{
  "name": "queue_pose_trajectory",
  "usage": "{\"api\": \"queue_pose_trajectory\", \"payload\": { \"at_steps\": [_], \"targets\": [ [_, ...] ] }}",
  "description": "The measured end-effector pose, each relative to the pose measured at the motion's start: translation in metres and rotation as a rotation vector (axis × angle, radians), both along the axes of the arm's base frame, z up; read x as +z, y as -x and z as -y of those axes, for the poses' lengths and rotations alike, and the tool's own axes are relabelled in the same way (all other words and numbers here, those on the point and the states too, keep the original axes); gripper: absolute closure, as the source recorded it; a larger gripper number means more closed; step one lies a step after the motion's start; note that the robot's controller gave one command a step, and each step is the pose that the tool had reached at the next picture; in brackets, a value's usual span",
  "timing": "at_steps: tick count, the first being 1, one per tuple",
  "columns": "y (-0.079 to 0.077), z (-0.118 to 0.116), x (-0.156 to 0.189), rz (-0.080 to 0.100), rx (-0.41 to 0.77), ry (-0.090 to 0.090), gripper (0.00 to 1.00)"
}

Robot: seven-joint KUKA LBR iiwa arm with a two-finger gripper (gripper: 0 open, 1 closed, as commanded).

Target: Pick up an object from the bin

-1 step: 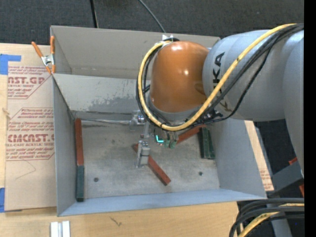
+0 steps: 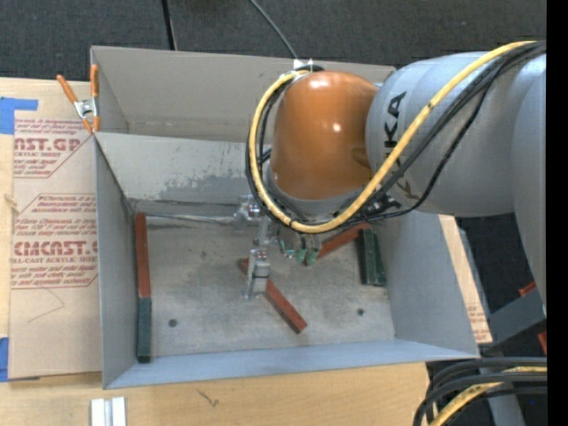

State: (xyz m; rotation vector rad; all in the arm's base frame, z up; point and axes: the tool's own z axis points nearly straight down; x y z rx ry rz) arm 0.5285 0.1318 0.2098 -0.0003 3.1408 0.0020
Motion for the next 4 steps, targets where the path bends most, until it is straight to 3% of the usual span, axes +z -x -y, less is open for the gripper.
{"api": "queue_pose_trajectory", "payload": {
  "at_steps": [1,2,3,4],
  "targets": [
    [-0.025,0.043,0.000,0.001,0.047,-0.001,0.00],
    [-0.004,0.073,-0.038,0.003,-0.078,0.001,0.00],
    [-0.024,0.052,-0.100,0.007,-0.074,0.000,0.00],
    [-0.029,0.055,-0.128,-0.005,-0.103,0.000,0.00]
  ]
}}
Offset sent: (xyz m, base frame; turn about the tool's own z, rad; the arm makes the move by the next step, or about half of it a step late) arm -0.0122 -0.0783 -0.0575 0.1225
